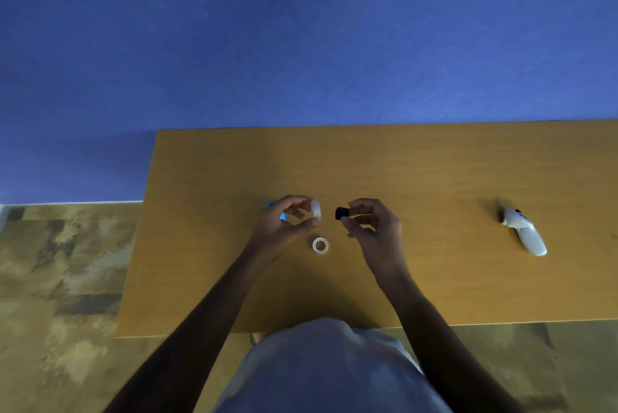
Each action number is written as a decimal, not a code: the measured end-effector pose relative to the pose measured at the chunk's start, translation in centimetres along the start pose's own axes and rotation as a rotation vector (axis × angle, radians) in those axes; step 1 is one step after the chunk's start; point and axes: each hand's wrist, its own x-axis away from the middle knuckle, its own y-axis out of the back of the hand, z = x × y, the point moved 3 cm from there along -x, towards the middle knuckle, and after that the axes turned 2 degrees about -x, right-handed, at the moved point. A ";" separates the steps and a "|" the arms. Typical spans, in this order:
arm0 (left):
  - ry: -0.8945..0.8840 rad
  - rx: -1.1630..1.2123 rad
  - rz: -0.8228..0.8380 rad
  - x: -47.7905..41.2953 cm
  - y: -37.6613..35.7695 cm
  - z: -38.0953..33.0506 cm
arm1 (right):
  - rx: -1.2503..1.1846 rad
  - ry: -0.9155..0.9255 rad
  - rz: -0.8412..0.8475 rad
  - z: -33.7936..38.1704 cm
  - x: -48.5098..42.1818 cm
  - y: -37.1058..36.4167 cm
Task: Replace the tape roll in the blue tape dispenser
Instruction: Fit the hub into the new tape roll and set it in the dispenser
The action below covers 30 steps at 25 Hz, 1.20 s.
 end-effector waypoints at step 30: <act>-0.057 0.324 0.105 5.8 9.6 -2.0 | -0.141 0.141 0.206 6.6 6.4 -10.6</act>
